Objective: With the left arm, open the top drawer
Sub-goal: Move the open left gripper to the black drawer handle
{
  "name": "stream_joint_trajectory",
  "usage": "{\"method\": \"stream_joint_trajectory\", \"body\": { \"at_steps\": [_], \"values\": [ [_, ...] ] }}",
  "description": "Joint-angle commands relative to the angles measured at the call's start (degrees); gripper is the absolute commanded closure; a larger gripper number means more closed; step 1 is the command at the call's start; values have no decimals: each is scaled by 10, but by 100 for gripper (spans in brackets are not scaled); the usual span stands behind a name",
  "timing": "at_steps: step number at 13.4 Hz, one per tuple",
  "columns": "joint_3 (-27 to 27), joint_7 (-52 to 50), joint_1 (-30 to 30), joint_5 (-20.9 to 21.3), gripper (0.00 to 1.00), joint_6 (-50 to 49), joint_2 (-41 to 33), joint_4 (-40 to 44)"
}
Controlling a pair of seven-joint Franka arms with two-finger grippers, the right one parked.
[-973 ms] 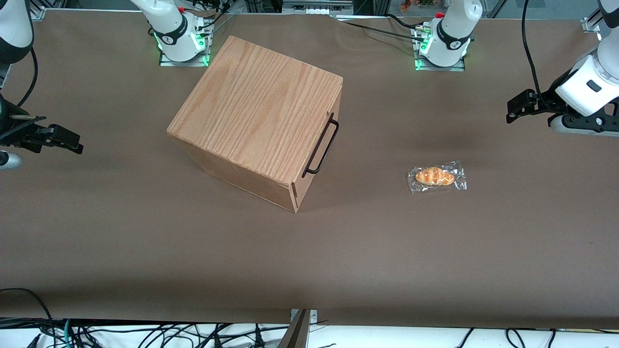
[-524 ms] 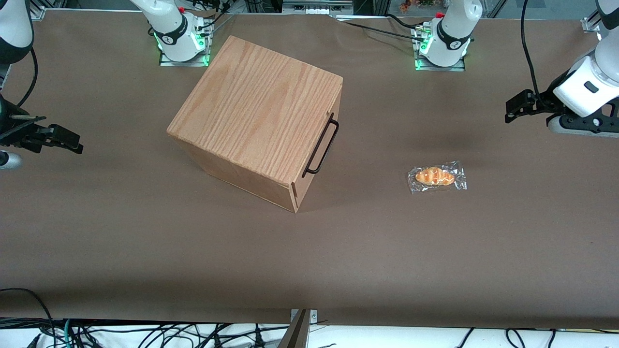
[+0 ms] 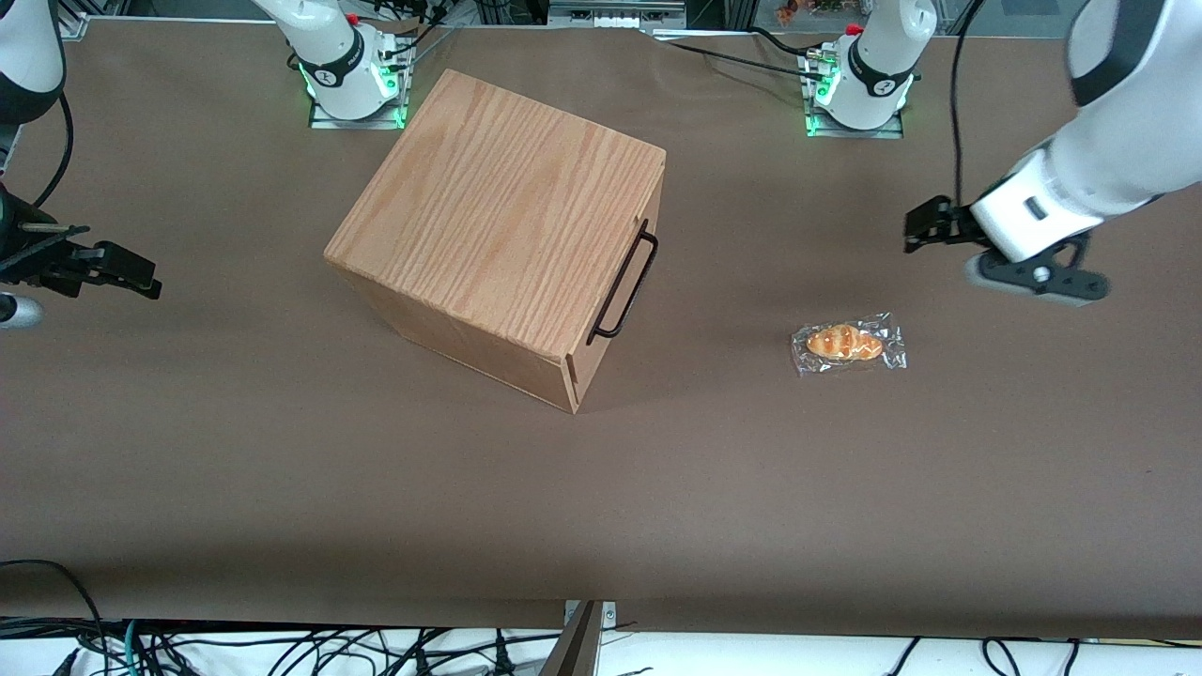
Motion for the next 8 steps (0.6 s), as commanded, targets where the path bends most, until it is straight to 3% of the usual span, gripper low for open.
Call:
{"method": "stream_joint_trajectory", "body": {
  "at_steps": [1,4,6,8],
  "values": [
    [-4,8,-52,-9,0,-12,106,117],
    [-4,8,-92,-47,0,-5,159,171],
    [-4,8,-101,-113,0,38,167,171],
    [-4,8,-110,-145,0,68,184,169]
  ]
}}
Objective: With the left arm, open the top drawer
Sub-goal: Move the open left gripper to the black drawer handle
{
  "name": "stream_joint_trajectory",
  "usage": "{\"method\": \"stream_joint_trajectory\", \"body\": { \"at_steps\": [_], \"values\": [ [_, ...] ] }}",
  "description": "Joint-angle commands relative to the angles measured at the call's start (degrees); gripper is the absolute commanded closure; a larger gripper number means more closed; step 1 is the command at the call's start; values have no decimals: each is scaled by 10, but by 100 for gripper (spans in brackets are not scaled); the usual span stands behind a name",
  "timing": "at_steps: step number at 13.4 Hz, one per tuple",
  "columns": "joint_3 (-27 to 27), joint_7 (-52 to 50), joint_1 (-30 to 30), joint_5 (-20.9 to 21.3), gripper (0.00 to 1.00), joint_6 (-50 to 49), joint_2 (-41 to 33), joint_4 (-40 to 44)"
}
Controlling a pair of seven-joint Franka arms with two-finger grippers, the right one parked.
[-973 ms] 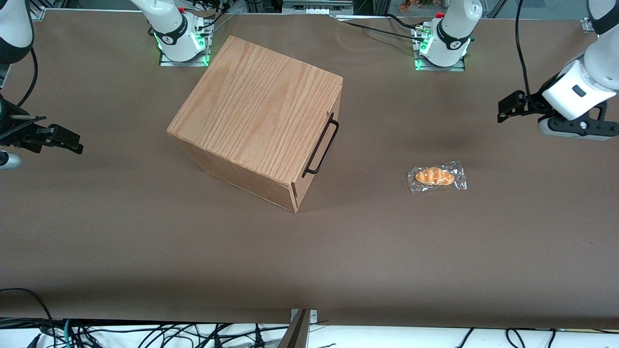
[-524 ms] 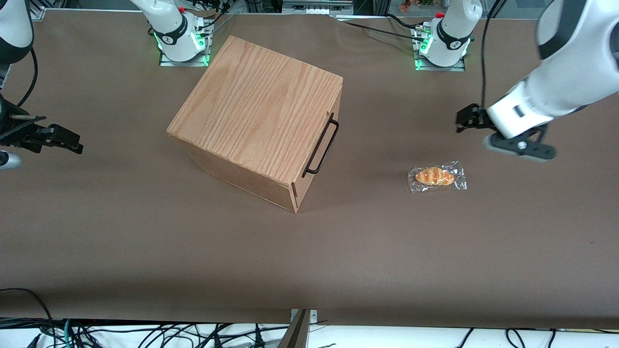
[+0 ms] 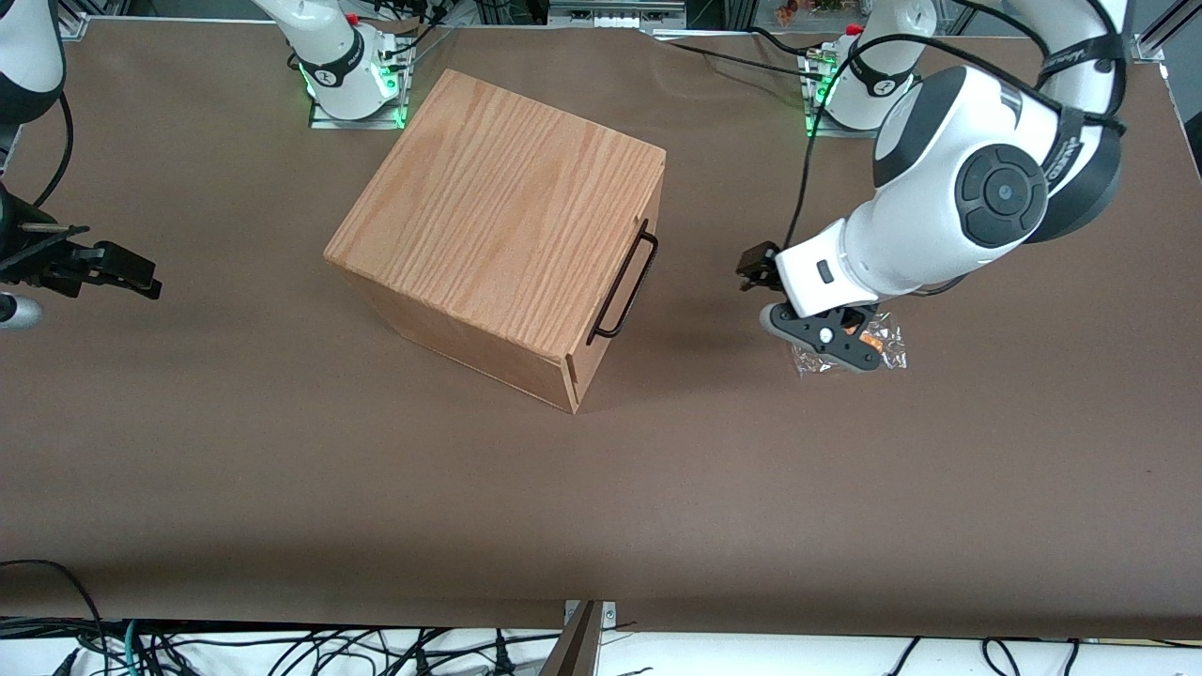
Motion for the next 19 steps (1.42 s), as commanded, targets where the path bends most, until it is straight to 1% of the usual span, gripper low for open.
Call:
{"method": "stream_joint_trajectory", "body": {
  "at_steps": [1,5,7,14,19],
  "values": [
    [6,8,-20,-32,0,25,28,22],
    [6,9,-67,-29,0,57,54,17],
    [6,9,-81,-25,0,66,62,7],
    [6,19,-110,-27,0,77,82,0],
    [6,19,-115,-25,0,89,98,0]
  ]
}}
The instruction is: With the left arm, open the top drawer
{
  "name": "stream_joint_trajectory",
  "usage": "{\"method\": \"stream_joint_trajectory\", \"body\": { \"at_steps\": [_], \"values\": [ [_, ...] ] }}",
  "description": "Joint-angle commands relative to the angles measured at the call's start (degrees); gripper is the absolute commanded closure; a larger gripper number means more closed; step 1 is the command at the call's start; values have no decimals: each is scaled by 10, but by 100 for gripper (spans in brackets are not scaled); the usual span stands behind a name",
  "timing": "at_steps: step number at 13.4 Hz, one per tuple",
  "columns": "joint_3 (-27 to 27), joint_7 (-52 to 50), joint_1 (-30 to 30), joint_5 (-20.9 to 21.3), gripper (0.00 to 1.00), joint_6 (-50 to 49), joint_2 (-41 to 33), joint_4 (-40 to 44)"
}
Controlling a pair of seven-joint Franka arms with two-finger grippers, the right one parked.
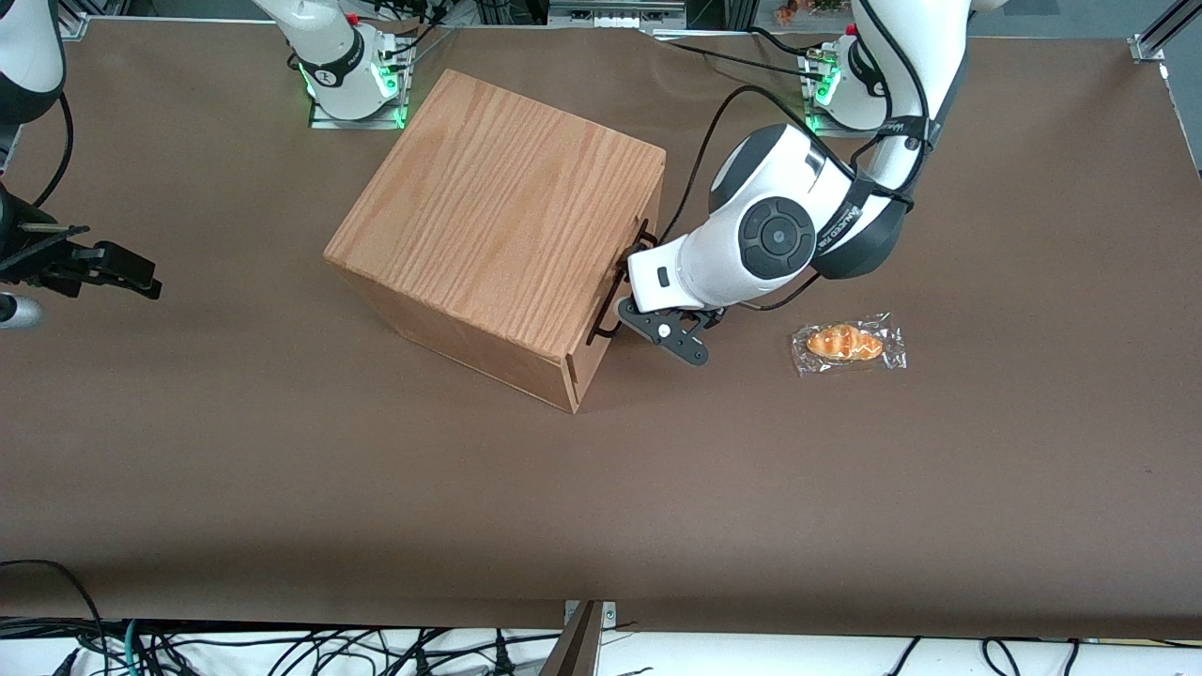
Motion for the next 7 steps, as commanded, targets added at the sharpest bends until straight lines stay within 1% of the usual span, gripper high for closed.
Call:
{"method": "stream_joint_trajectory", "body": {
  "at_steps": [1,3,5,7],
  "values": [
    [8,13,-11,-5,0,14,7,1],
    [8,13,-11,-2,0,15,14,2],
    [8,13,-13,31,0,15,15,1],
    [8,13,-12,38,0,15,17,-9]
  ]
}}
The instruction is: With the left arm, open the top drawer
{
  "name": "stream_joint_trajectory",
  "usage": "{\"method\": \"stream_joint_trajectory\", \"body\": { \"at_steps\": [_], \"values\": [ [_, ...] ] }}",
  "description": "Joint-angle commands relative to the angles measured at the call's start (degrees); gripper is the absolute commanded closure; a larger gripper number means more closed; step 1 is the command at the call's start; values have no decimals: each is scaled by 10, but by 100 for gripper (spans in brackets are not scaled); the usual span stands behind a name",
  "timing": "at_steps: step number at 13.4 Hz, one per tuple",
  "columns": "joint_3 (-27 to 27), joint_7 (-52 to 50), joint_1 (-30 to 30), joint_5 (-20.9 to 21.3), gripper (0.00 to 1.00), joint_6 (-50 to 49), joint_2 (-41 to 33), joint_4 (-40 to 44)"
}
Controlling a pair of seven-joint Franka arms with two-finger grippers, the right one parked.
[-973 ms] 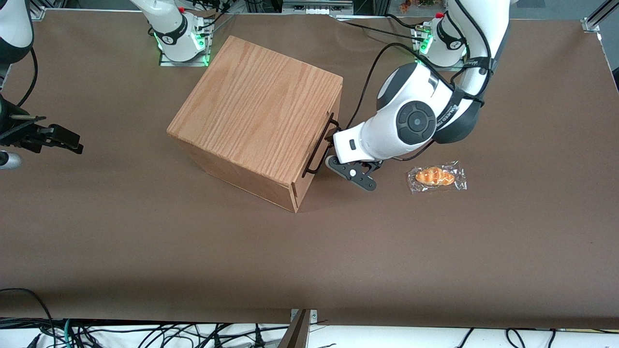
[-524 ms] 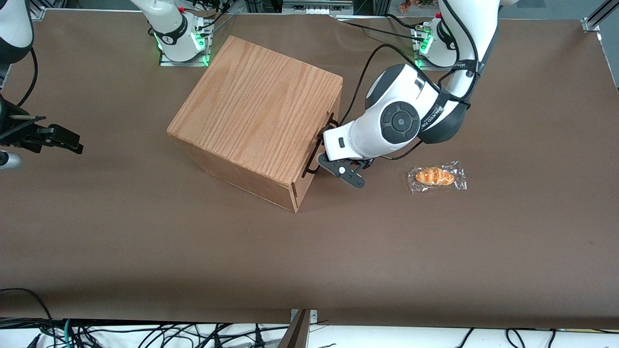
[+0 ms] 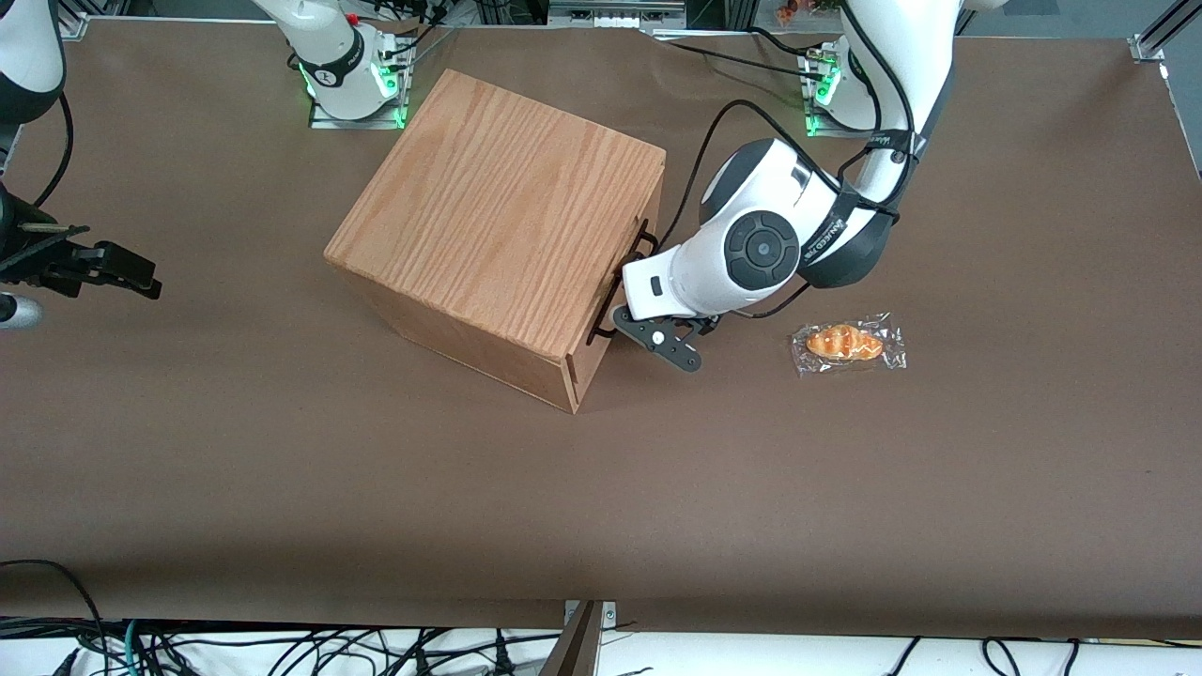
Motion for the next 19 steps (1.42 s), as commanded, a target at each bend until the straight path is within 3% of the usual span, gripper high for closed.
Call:
{"method": "stream_joint_trajectory", "body": {
  "at_steps": [1,3,8,19],
  "values": [
    [7,11,-7,23,0,6,7,-8],
    [6,13,-9,60,0,7,16,-8],
    [8,42,0,63,0,6,15,-8],
    [8,100,78,61,0,-16,9,-8]
  ]
}}
